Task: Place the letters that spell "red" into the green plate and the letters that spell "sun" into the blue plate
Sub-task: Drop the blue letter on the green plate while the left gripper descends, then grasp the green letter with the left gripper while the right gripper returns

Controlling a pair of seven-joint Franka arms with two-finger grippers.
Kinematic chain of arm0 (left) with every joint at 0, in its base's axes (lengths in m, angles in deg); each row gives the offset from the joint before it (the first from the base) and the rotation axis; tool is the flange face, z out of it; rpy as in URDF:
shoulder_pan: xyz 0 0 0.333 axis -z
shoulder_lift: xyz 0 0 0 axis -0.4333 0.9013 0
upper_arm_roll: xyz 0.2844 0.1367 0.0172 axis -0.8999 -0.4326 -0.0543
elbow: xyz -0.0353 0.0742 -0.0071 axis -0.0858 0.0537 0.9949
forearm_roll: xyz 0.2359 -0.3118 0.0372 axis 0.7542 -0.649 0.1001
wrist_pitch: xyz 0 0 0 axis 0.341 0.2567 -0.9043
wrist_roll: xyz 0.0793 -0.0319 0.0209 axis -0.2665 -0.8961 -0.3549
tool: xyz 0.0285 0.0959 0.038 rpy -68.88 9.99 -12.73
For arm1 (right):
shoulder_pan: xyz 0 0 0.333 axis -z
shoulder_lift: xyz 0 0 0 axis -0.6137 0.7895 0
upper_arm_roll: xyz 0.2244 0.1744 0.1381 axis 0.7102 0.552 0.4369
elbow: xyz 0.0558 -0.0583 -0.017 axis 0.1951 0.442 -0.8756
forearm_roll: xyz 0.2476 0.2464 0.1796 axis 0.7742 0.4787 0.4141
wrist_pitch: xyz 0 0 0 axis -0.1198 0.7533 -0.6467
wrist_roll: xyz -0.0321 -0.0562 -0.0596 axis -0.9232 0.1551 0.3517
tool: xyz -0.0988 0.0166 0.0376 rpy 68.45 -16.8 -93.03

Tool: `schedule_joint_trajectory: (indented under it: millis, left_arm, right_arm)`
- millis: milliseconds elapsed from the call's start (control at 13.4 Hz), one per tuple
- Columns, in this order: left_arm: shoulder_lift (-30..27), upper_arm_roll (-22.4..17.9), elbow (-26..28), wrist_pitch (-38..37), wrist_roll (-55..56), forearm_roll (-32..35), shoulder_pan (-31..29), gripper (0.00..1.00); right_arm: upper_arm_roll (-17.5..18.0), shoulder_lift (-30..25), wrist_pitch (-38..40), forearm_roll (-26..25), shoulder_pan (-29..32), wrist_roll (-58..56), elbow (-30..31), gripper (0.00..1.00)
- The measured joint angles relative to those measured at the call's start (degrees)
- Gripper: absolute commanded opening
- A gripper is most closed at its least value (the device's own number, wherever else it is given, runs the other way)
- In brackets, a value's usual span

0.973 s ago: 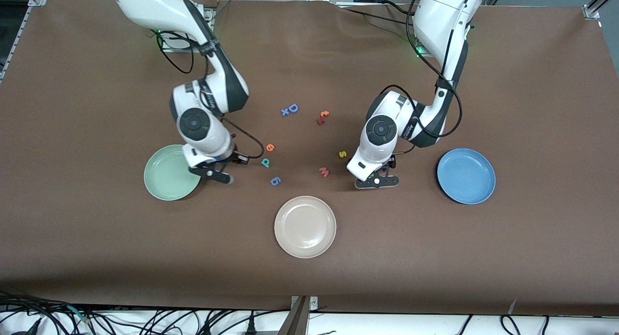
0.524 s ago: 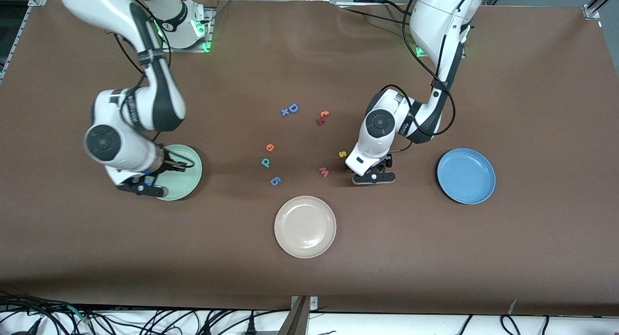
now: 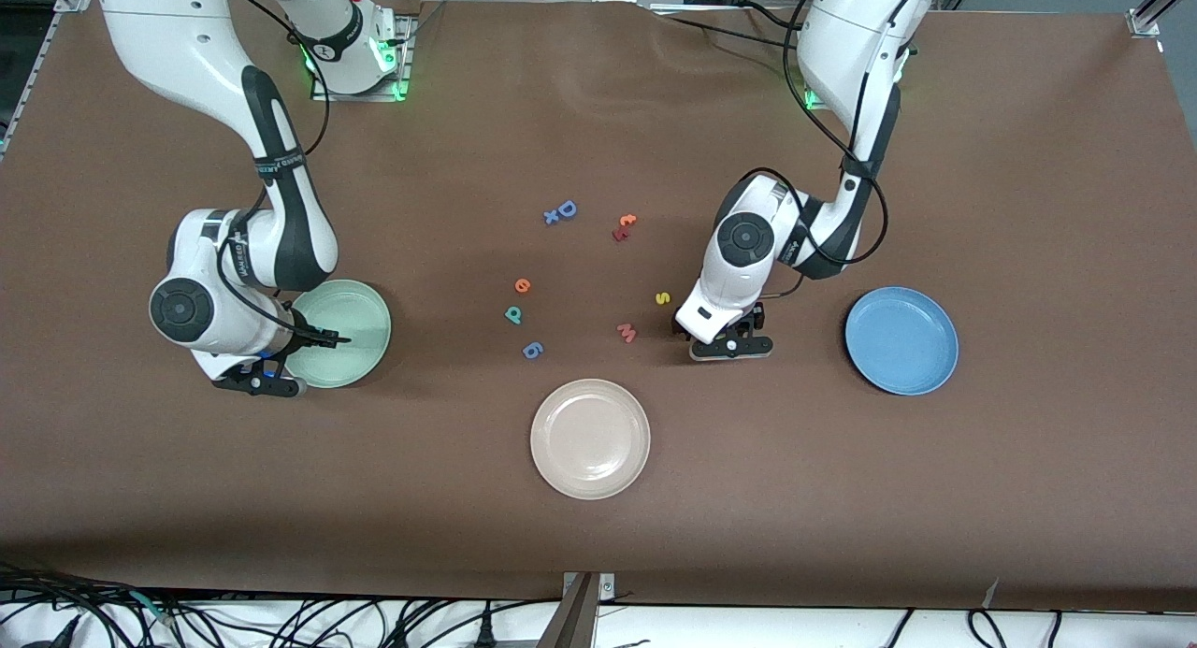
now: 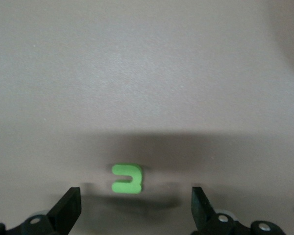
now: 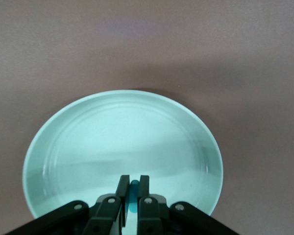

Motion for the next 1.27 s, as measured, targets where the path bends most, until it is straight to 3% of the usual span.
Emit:
schedule_joint_trajectory:
  millis: [599,898,1048,1122,1272]
  left_arm:
    - [0.0,0.05,0.73,1.22,0.0,0.0,-0.98,0.86]
    - [0.0,2.33,0.74,1.28,0.05,-0.01,-3.15,0.81]
    - [0.01,3.79,0.74,1.3,0.05,-0.01,-4.48,0.78]
    - [0.02,3.9,0.74,1.3,0.05,-0.01,-4.59,0.75]
    - [0.03,3.98,0.74,1.31,0.05,-0.01,-4.59,0.67]
  right_arm:
    - [0.0,0.96,-1.47,2.46,1.58,-2.82,1.15,0.0]
    - [-0.02,1.03,-1.6,2.72,2.09,-4.12,1.64,0.0]
    - [-0.02,1.21,-1.89,2.74,2.7,-5.81,1.72,0.23]
    - [-0.02,1.37,-2.08,2.75,3.02,-6.25,1.75,0.25]
    - [-0.02,1.65,-2.34,2.76,3.32,-6.88,1.75,0.59]
